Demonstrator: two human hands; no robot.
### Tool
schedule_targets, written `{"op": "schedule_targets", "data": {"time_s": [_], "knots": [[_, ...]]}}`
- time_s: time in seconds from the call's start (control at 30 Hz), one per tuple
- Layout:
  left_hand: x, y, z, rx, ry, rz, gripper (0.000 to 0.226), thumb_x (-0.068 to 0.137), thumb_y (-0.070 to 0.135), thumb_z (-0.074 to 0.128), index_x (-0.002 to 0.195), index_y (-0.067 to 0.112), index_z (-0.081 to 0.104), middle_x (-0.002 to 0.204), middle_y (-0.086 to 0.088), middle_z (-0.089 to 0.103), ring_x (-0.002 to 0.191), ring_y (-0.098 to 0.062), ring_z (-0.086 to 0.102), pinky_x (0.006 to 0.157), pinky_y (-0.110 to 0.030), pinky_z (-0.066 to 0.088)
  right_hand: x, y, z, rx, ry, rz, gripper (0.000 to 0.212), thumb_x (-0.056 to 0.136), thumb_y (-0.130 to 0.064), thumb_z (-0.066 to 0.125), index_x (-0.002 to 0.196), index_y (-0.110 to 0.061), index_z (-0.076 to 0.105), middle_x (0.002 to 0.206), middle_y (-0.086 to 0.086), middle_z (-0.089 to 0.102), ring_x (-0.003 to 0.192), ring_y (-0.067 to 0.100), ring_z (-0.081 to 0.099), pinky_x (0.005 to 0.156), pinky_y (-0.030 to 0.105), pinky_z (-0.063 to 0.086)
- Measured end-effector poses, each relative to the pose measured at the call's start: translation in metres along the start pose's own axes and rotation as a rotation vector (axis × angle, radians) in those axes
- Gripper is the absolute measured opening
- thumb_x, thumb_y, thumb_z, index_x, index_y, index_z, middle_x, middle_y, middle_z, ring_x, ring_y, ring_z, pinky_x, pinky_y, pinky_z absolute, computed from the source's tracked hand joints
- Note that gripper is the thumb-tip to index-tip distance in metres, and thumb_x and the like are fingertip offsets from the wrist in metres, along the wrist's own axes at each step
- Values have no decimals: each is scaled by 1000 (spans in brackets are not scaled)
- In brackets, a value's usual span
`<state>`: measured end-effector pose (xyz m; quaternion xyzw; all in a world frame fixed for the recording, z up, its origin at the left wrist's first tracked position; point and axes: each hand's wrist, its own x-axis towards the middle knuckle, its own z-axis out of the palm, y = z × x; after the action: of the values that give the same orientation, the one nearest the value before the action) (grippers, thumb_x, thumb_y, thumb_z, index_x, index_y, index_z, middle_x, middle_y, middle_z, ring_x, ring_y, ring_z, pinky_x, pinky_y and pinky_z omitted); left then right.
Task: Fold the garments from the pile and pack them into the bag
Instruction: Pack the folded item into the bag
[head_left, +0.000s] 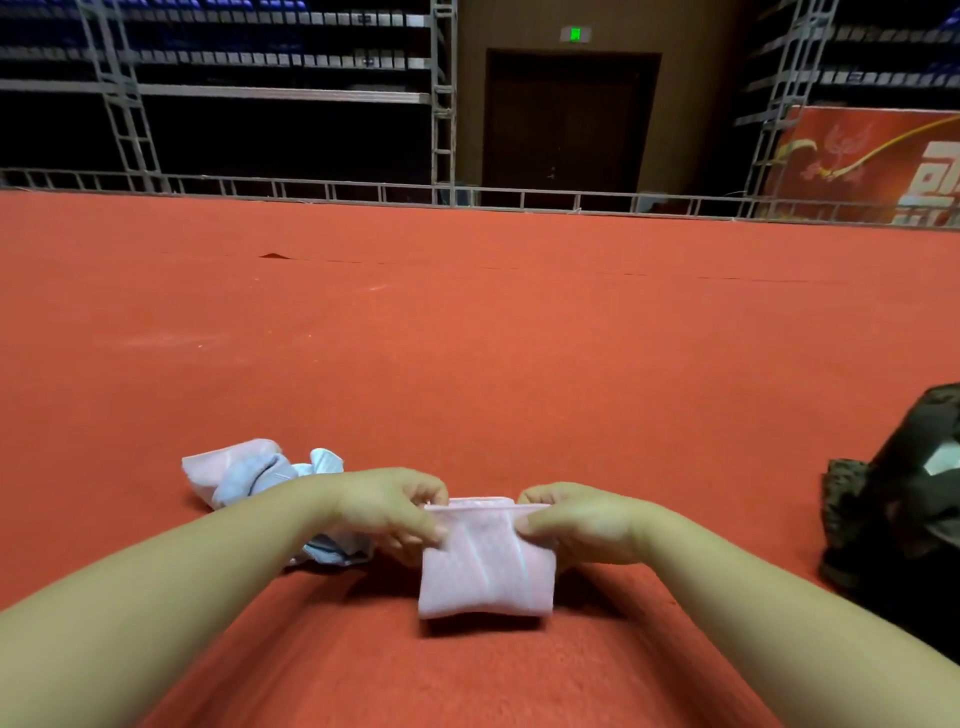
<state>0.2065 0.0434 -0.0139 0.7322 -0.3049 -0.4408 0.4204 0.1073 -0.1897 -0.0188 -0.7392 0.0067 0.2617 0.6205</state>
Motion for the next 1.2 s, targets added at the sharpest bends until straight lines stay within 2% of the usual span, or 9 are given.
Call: {"op": "schedule_targets", "data": {"time_s": [0.13, 0.27, 0.37, 0.47, 0.57, 0.77, 0.93, 1.07, 1.2], "knots": [[13, -3, -8, 68, 287, 42, 30, 72, 22, 76, 89, 18, 51, 72, 1, 55, 61, -12, 50, 58, -27, 40, 28, 16, 1, -281, 426, -97, 21, 90, -18, 57, 74, -21, 43, 66, -4, 46, 54, 9, 38, 50, 25, 30], [9, 1, 6, 474, 613, 253, 34, 81, 43, 64, 111, 29, 55, 120, 15, 55, 118, -4, 50, 99, -19, 36, 52, 21, 4, -480, 605, -130, 20, 87, -26, 58, 74, -23, 44, 69, -8, 48, 62, 10, 41, 55, 27, 32], [4, 2, 33, 848, 308, 280, 75, 80, 63, 39, 143, 24, 37, 148, 17, 27, 138, 2, 16, 113, -19, 12, 62, 22, 6, -574, 661, -139, 20, 88, -28, 58, 77, -23, 43, 72, -9, 48, 73, 15, 45, 58, 28, 32], [10, -20, 49, 1116, 92, 137, 65, 97, 53, 32, 152, 25, 9, 159, 7, -1, 145, -11, -8, 115, -31, -6, 61, 25, 6, -590, 716, -127, 19, 87, -32, 61, 95, -21, 47, 80, -6, 52, 77, 17, 50, 66, 30, 35], [13, -37, 47, 1092, 93, 134, 64, 97, 54, 30, 151, 31, 2, 158, 9, -11, 144, -10, -16, 112, -28, -13, 47, 30, 6, -522, 736, -272, 23, 84, -34, 64, 101, -27, 51, 100, -5, 53, 87, 9, 56, 81, 27, 44], [15, -58, 42, 1010, 208, 251, 102, 62, 87, 31, 148, 36, 13, 151, 23, -4, 139, 3, -14, 114, -23, -10, -4, 64, 16, -783, 380, -440, 33, 64, -58, 67, 91, -41, 61, 121, -29, 40, 122, -12, 33, 101, 10, 28], [13, -60, 41, 762, 342, 329, 62, 85, 43, 65, 140, 28, 41, 142, 27, 22, 136, 11, 12, 112, -11, 7, -1, 67, 16, -944, 469, -483, 26, 77, -45, 65, 98, -31, 67, 115, -20, 52, 114, -1, 44, 99, 23, 34], [8, -62, 44, 608, 431, 318, 61, 73, 57, 61, 129, 35, 53, 131, 34, 41, 125, 17, 34, 108, -11, 26, 7, 69, 23, -1009, 617, -515, 35, 90, -44, 38, 99, -20, 62, 102, -6, 64, 100, 15, 59, 102, 38, 39], [1, -57, 52, 491, 509, 346, 33, 72, 55, 55, 99, 42, 66, 100, 34, 62, 97, 11, 56, 86, -13, 42, 1, 60, 31, -904, 668, -491, 45, 89, -47, 23, 97, -15, 54, 92, -7, 58, 91, 14, 54, 102, 23, 30]]}}
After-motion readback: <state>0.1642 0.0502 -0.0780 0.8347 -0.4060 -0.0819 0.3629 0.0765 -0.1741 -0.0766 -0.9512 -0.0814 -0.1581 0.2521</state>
